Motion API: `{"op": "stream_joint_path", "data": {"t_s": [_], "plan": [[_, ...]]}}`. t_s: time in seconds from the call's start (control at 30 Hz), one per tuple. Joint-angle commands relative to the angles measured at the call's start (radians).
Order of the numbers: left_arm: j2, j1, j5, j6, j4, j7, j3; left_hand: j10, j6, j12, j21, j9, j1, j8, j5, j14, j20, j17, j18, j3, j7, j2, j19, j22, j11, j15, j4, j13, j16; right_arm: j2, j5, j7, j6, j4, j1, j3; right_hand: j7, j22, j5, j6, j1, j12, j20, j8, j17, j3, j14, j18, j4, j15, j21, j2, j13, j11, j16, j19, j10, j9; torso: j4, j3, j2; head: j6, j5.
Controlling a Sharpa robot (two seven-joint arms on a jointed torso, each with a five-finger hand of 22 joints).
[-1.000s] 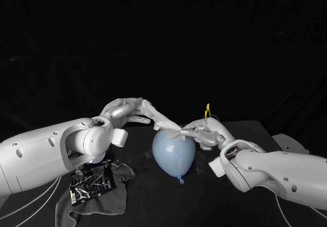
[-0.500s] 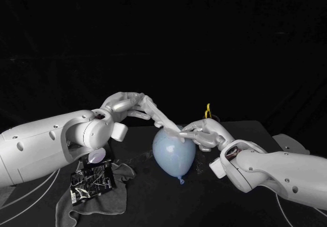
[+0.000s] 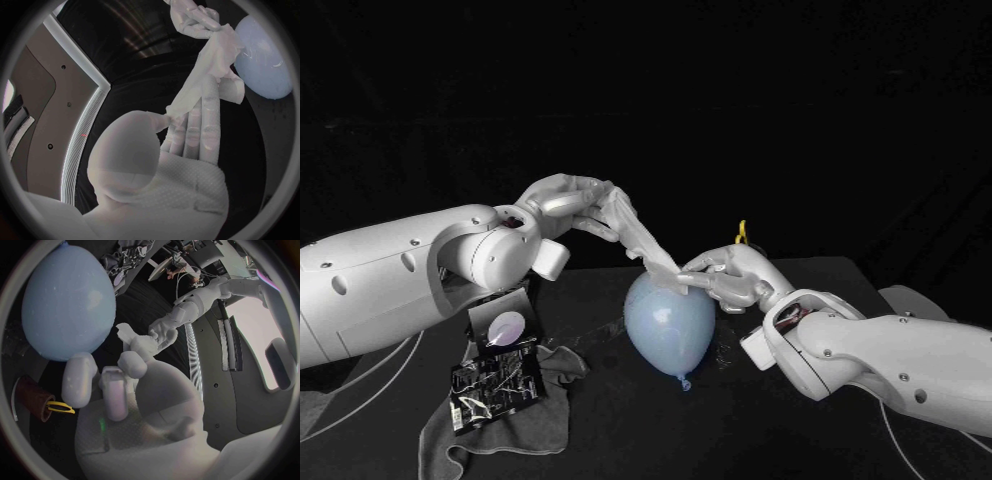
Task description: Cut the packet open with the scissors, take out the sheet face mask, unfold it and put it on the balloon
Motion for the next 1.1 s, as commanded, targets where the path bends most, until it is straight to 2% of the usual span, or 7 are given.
{"op": "stream_joint_path", "data": {"t_s": [0.03,0.37,0.4,0.47,0.93,1.0,1.1], "plan": [[0.0,0.011,-0.043,0.076,-0.014,-0.047,0.002,0.001,0.008,-0.003,0.012,0.006,0.0,-0.005,0.004,0.026,-0.005,0.014,0.012,0.008,-0.002,0.003,0.016,0.004,-0.008,-0.008,0.0,0.0,0.014,-0.003,-0.029,0.006,-0.04,-0.004,0.009,0.001,-0.004,0.174,0.006,0.006,-0.002,0.006,0.0,0.007,0.263,0.111,0.106,-0.001,-0.101,0.001,0.005,-0.01,0.003,-0.003,0.005,0.007,0.009,0.06,-0.0001,-0.0002,0.001,0.002,0.002],[0.002,0.024,-0.061,0.101,-0.037,-0.068,0.002,0.005,0.015,-0.005,0.097,0.018,-0.01,-0.019,0.004,0.112,-0.034,0.109,0.005,0.006,-0.013,0.002,0.063,0.049,-0.02,-0.03,0.002,0.0,0.092,-0.014,-0.041,0.008,-0.049,-0.016,0.031,0.005,-0.004,0.176,0.006,0.007,-0.032,0.004,-0.001,0.012,0.263,0.19,0.106,-0.002,-0.1,0.0,0.011,-0.04,0.01,-0.004,0.005,0.012,0.014,0.058,-0.0004,-0.0001,0.0,0.008,0.001],[0.003,0.024,-0.061,0.102,-0.039,-0.069,0.002,0.005,0.015,-0.005,0.097,0.018,-0.01,-0.019,0.004,0.112,-0.034,0.109,0.005,0.006,-0.013,0.002,0.063,0.049,-0.02,-0.03,0.002,0.0,0.092,-0.015,-0.042,0.008,-0.049,-0.02,0.035,0.005,-0.003,0.176,0.006,0.007,-0.074,-0.003,-0.001,0.019,0.263,0.294,0.106,-0.002,-0.098,0.0,0.009,-0.077,0.013,-0.003,0.005,0.011,0.017,0.058,-0.0007,-0.0002,0.0,0.009,0.001],[0.003,0.025,-0.06,0.103,-0.041,-0.069,0.002,0.006,0.016,-0.005,0.106,0.019,-0.011,-0.02,0.003,0.111,-0.036,0.119,0.003,0.006,-0.013,0.002,0.061,0.055,-0.021,-0.03,0.002,0.0,0.097,-0.017,-0.044,0.002,-0.039,-0.028,0.041,0.006,-0.003,0.176,0.005,0.007,-0.099,-0.003,-0.001,0.025,0.263,0.354,0.106,-0.002,-0.097,0.001,0.01,-0.099,0.018,-0.003,0.005,0.011,0.02,0.06,-0.0007,-0.0004,0.0,0.01,0.001],[0.018,0.026,-0.022,0.097,-0.049,-0.06,0.001,0.008,0.019,-0.005,0.14,0.024,-0.014,-0.026,0.003,0.113,-0.041,0.155,0.0,0.004,-0.015,0.003,0.057,0.076,-0.023,-0.033,0.003,0.0,0.118,0.016,-0.069,-0.034,0.118,-0.06,0.057,0.007,0.003,0.144,0.006,-0.021,-0.151,-0.155,0.005,0.034,0.231,0.431,0.095,0.02,-0.091,0.007,-0.094,-0.162,-0.083,0.005,-0.008,-0.05,-0.051,0.068,-0.0003,-0.0007,0.001,0.016,0.002],[0.021,0.027,-0.013,0.102,-0.052,-0.056,0.002,0.008,0.019,-0.005,0.142,0.025,-0.014,-0.026,0.003,0.113,-0.042,0.156,0.0,0.004,-0.015,0.003,0.056,0.077,-0.023,-0.033,0.003,0.0,0.119,0.021,-0.064,-0.032,0.136,-0.062,0.057,0.007,0.028,0.107,0.006,-0.081,-0.213,-0.441,0.014,-0.01,0.091,0.405,0.036,0.04,-0.065,0.024,-0.21,-0.207,-0.286,0.026,-0.073,-0.122,-0.209,0.046,-0.0008,-0.0009,0.001,0.016,0.003],[0.025,0.027,0.009,0.103,-0.055,-0.053,0.002,0.008,0.019,-0.005,0.148,0.026,-0.014,-0.027,0.003,0.113,-0.043,0.162,-0.001,0.004,-0.015,0.003,0.055,0.08,-0.023,-0.033,0.003,0.0,0.122,0.026,-0.058,-0.032,0.153,-0.069,0.057,0.007,0.082,0.022,0.005,-0.176,-0.257,-0.578,0.046,-0.088,-0.118,0.381,-0.088,0.077,-0.042,0.067,-0.464,-0.26,-0.394,0.068,-0.199,-0.287,-0.309,0.009,-0.0007,-0.0009,0.0,0.016,0.004]]}}
